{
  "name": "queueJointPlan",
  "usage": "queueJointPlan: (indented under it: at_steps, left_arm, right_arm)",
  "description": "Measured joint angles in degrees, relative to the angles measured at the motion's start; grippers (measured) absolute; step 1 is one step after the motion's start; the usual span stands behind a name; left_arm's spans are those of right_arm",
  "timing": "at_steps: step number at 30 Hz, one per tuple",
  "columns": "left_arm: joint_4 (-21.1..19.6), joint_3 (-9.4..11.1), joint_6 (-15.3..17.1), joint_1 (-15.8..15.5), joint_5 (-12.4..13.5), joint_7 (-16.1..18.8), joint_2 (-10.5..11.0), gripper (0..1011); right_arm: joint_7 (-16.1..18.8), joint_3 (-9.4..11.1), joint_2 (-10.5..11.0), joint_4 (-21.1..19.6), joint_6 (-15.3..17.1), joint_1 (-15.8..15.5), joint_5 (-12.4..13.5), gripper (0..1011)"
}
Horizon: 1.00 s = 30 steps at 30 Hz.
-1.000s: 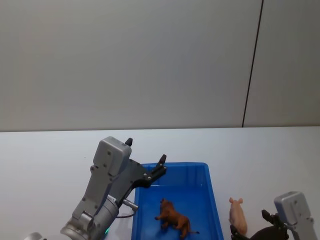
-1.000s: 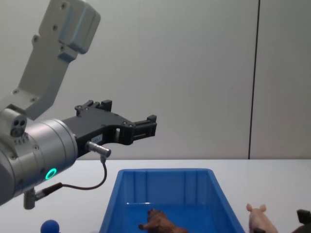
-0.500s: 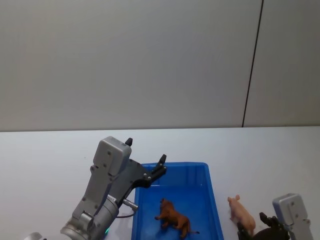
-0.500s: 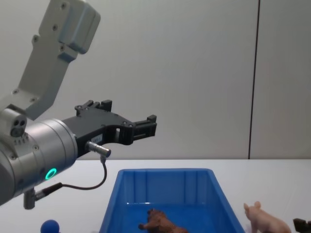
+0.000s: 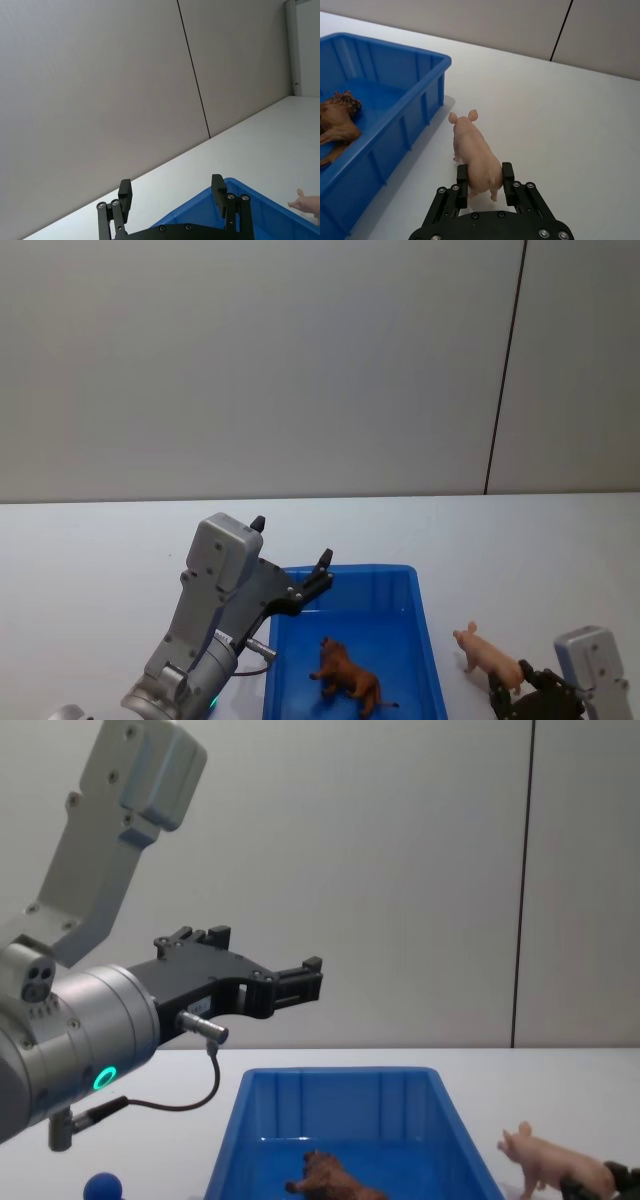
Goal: Pick up the two dolls from the table and place them into the box.
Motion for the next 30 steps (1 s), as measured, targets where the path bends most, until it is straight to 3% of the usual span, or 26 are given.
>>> queueJointPlan:
  at_steps: [11,17,30]
  left_arm:
    - [0.0,0.0,0.0,0.0,0.0,0.0,0.0,1002]
    - [0.0,0.0,0.0,0.0,0.0,0.0,0.0,1001]
    - [0.0,0.0,0.0,0.0,0.0,0.0,0.0,1001]
  right_arm:
    - [1.0,0.7,0.4,-2.3,-4.3,-0.4,1.1,386]
    - [3.3,0.8,0.6,-4.7,-6.0,-0.2,2.0,386]
    - [9.0,-0.6,-2.5,-4.2,-5.6,4.4,1.4,386]
